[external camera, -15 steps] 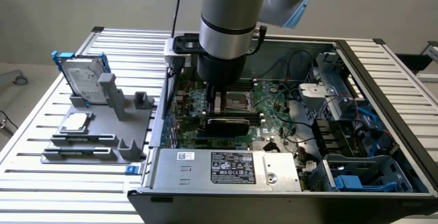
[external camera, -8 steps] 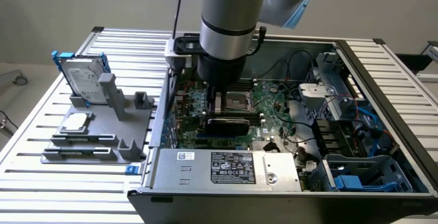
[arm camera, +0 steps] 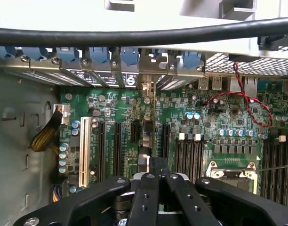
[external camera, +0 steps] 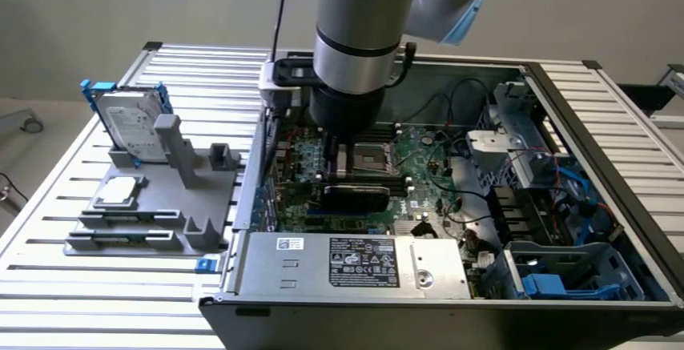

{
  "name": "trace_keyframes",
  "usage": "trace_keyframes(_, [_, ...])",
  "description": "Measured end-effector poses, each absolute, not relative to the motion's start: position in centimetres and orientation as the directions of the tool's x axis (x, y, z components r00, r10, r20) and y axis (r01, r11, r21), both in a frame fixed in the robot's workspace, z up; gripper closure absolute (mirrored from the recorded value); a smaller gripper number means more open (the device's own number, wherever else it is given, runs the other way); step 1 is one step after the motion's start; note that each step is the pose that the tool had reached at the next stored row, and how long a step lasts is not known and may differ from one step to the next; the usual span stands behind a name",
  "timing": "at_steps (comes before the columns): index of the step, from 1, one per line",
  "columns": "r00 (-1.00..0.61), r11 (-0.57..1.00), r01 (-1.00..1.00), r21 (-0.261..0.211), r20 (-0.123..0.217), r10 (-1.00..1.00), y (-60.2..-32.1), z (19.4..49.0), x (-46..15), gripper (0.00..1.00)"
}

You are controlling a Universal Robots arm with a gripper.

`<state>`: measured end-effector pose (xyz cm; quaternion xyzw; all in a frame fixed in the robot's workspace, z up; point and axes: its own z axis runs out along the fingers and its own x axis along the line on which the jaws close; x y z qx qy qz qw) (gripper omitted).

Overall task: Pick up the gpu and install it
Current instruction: 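Insert the gpu into the slot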

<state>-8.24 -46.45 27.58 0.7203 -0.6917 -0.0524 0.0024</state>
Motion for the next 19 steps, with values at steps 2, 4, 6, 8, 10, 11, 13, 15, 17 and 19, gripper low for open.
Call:
trace_keyframes(2, [0.039,-0.044,-0.996,0.076,-0.072,-0.997,-46.44,27.54,-8.2,0.89])
trace_keyframes(4, [0.04,-0.046,-0.996,0.076,-0.072,-0.997,-46.44,27.47,-8.17,0.89])
trace_keyframes(6, [0.041,-0.047,-0.996,0.076,-0.072,-0.997,-46.43,27.39,-8.15,0.89])
trace_keyframes(8, [0.043,-0.048,-0.996,0.076,-0.072,-0.996,-46.42,27.31,-8.14,0.89])
trace_keyframes(10, [0.044,-0.049,-0.996,0.076,-0.072,-0.996,-46.42,27.24,-8.13,0.89])
trace_keyframes(11, [0.044,-0.05,-0.996,0.076,-0.072,-0.996,-46.41,27.2,-8.13,0.89])
trace_keyframes(13, [0.045,-0.051,-0.996,0.076,-0.072,-0.996,-46.4,27.12,-8.13,0.89])
trace_keyframes(15, [0.046,-0.051,-0.996,0.076,-0.072,-0.996,-46.4,27.04,-8.13,0.89])
trace_keyframes(17, [0.046,-0.052,-0.996,0.076,-0.072,-0.996,-46.39,26.97,-8.13,0.89])
trace_keyframes(19, [0.047,-0.052,-0.996,0.076,-0.072,-0.996,-46.38,26.9,-8.13,0.89])
